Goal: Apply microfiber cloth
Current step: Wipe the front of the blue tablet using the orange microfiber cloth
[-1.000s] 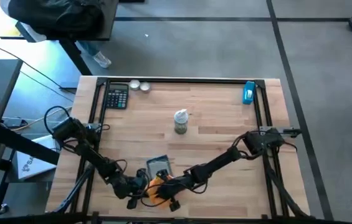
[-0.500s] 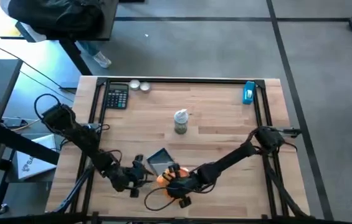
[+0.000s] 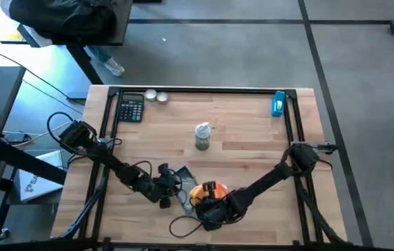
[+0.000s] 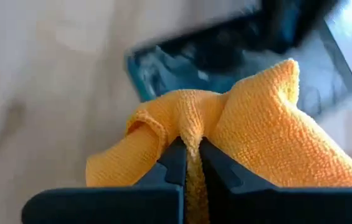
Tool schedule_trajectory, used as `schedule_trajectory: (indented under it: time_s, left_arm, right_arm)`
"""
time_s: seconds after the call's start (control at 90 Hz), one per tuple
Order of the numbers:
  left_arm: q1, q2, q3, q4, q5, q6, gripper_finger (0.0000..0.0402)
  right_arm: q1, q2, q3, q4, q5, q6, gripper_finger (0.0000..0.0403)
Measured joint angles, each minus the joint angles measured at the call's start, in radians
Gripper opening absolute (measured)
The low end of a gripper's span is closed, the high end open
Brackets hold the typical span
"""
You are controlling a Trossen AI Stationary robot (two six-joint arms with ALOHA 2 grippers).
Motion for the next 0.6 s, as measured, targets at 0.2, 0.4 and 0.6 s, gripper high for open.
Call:
schedule_trajectory:
  time_s: [0.2,0.4,0.6]
  left_arm:
    - [0.01,0.021,0.0,-0.001,0.038,-0.06,0.0114]
    - [0.01,0.022,0.0,-0.006,0.043,-0.057,0.0114]
    - [0.009,0.023,-0.001,-0.006,0.046,-0.049,0.0114]
  right_arm:
    - [-0.022,0.058,0.001,0.231,-0.043,-0.14,0.0]
    - [-0.037,0.071,0.001,0.307,-0.17,-0.149,0.0]
    - [-0.011,0.03,0.003,0.07,-0.093,-0.042,0.0]
